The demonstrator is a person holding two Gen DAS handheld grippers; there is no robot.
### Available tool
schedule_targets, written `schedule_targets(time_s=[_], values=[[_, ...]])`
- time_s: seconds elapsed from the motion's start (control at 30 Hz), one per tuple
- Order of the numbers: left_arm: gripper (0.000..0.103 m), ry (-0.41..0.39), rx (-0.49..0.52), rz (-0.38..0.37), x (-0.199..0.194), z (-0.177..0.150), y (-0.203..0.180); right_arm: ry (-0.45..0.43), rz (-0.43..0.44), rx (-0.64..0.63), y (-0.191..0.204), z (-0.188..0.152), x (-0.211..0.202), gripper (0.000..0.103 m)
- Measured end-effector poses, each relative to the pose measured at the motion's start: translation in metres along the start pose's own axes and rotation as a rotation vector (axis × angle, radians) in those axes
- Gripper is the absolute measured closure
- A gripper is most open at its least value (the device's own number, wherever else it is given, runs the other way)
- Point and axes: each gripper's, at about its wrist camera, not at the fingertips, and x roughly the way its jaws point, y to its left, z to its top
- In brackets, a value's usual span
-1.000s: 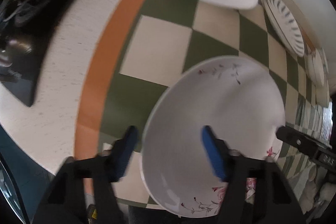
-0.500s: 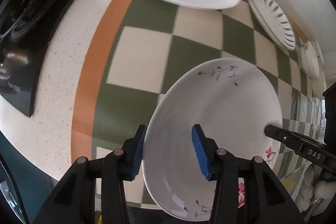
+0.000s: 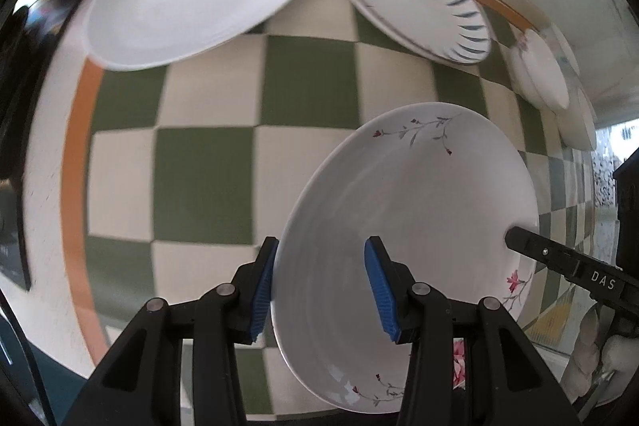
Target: Organize plates and bowls
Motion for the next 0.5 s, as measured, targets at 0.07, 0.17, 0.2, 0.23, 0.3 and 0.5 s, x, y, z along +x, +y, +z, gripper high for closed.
schedule_targets(time_s=[0.07, 0.17, 0.2, 0.23, 0.3, 0.5], values=[[0.062, 0.005, 0.019, 0.002, 0.003, 0.006, -0.009, -0.013, -0.006, 0.020, -0.010, 0.003, -0.006, 0.089], [0.062, 0.013, 0.035, 0.003, 0.008, 0.018, -0.018, -0.023, -0.012, 0.039, -0.021, 0.007, -0.010, 0.089], [0.062, 0.014, 0.039, 0.005, 0.011, 0.019, -0.022, -0.027, -0.015, 0.046, -0.024, 0.010, -0.012, 0.089], [0.062, 0.016, 0.042, 0.006, 0.012, 0.021, -0.025, -0.028, -0.015, 0.050, -0.027, 0.010, -0.011, 0.089], [0.062, 0.018, 0.047, 0.007, 0.013, 0.022, -0.027, -0.028, -0.017, 0.059, -0.035, 0.011, -0.013, 0.089], [0.062, 0.030, 0.047, 0.017, 0.017, 0.025, -0.026, -0.022, -0.026, 0.067, -0.041, 0.014, -0.008, 0.089]])
